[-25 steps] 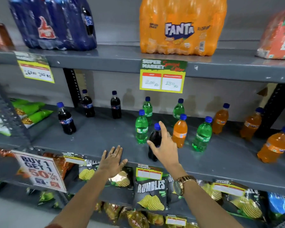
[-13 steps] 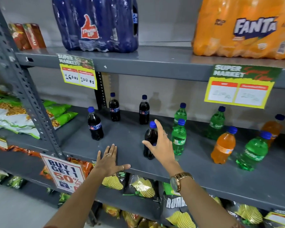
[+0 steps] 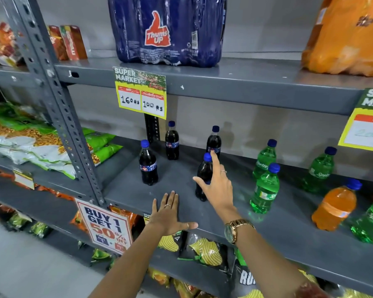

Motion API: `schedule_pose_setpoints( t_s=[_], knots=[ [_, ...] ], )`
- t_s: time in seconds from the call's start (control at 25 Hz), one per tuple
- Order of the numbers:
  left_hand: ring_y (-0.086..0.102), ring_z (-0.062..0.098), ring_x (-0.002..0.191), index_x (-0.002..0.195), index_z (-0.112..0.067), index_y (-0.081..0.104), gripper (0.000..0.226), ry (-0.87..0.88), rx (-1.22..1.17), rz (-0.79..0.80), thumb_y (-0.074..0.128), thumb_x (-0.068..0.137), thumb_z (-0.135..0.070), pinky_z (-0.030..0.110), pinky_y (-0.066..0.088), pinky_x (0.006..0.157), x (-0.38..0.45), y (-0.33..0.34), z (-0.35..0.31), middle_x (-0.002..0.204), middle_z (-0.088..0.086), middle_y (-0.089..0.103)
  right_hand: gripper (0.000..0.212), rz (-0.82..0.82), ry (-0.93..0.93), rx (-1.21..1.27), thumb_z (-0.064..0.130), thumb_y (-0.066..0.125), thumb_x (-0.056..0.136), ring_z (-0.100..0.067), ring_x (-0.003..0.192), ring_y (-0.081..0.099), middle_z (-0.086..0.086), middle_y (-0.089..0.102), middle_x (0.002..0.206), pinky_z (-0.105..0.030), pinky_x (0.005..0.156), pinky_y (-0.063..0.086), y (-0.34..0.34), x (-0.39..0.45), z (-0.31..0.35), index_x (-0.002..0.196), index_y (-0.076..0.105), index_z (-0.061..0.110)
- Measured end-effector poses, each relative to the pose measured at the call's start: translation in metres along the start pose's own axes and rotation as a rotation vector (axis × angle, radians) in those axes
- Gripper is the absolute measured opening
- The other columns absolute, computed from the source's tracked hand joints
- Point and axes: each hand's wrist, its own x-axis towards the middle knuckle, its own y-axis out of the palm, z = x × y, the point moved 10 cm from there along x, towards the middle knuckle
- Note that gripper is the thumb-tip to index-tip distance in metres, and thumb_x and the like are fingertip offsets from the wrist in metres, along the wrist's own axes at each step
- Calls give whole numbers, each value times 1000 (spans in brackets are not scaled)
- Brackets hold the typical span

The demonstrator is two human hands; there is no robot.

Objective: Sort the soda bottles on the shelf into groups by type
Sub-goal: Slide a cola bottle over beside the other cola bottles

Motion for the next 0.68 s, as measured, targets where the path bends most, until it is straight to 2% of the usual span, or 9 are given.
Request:
schedule_pose_setpoints(
  t_s=[0.12,0.28,0.4,0.48,0.52,0.6,0.68],
  knots=[
    [-17,21,144,147,-12,-13,119,7,2,5,40,68,-83,53,-11,115,0,0,0,158,3,-18,88,-19,-4,-55,45,65,78,-35,100,58,-15,51,125,-44,74,51,0,-1,4,143,8,27],
    [-15,22,145,147,-11,-12,114,-3,26,-13,36,72,-82,52,-10,116,-1,-1,0,158,3,-16,88,-6,-30,-22,49,60,81,-34,108,54,-15,48,131,-45,77,51,-6,-6,5,144,5,24],
    [-11,22,146,148,-11,-8,115,-24,68,-67,17,66,-88,50,-7,117,-3,-2,-3,159,4,-11,63,-159,-91,56,42,50,88,-34,103,56,-16,58,118,-44,76,52,-33,-20,4,139,27,10],
    [-8,21,146,148,-11,-4,128,-1,48,-88,0,49,-91,49,-7,116,-6,-1,-14,159,5,-7,47,-269,-153,44,36,40,88,-34,89,58,-16,63,100,-43,71,53,-58,-28,-1,124,46,7],
    [-6,21,146,149,-11,-1,126,22,43,-95,-2,49,-88,48,-7,116,-8,1,-23,160,5,-4,40,-315,-179,25,32,39,87,-34,83,58,-16,64,93,-42,71,52,-70,-31,-6,116,51,6],
    [-3,20,146,149,-12,4,106,70,70,-109,3,66,-78,47,-6,117,-11,4,-45,160,5,1,27,-411,-185,-30,24,42,85,-34,75,57,-16,64,88,-38,73,43,-97,-37,-24,103,52,8],
    [-1,21,147,149,-13,8,83,107,106,-108,20,86,-66,48,-6,117,-14,8,-68,160,6,5,22,-483,-137,-90,22,42,82,-36,72,55,-16,64,88,-37,69,35,-122,-43,-47,98,52,9]
  ],
)
